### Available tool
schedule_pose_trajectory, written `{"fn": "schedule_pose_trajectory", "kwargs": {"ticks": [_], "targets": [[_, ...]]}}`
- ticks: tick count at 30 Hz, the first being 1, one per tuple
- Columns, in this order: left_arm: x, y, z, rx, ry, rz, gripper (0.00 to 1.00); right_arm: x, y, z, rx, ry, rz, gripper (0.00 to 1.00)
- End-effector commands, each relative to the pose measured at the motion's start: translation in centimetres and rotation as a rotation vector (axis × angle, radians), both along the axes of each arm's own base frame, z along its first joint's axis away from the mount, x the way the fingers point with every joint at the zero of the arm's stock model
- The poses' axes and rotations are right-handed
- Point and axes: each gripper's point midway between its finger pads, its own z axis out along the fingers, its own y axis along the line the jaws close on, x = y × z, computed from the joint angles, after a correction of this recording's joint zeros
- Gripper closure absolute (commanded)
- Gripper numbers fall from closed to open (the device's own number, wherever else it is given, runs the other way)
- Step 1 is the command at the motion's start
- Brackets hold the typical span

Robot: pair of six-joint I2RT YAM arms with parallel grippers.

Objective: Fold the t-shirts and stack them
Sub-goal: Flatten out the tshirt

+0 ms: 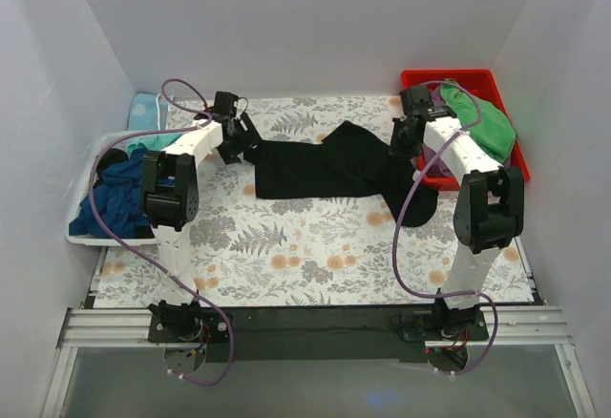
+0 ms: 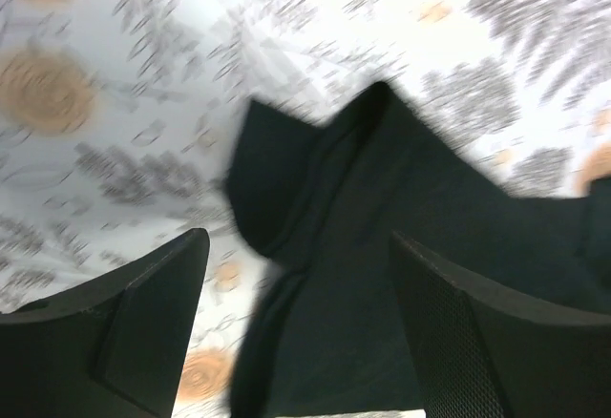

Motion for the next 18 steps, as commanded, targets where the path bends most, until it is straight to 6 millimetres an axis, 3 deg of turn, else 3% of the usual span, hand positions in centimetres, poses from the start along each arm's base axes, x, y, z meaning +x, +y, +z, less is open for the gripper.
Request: {"fn": "schedule_pose_trajectory", "kwargs": {"ticks": [1,7,14,18], "targets": [[3.6,-2.0,4.6,-0.120,-0.118,-0.007,0.26,-1.2,0.6,-1.3,0.028,0.055,0.009,0.99],[5.6,-3.3,4.6,-0.132,-0.150,-0.046,0.26,-1.9,0.9,-2.6,0.029,0.088,0.020,0.99],[5.5,-5.9,2.4,-0.076,-0.132,-0.122,0.33,-1.9,0.8,-2.9,0.028,0.096,0.021,0.99],[5.2,-6.7,1.4,-0.066,-0.118,-0.134,0.42,-1.9,1.0,-2.8,0.031,0.095,0.022,0.99]]}}
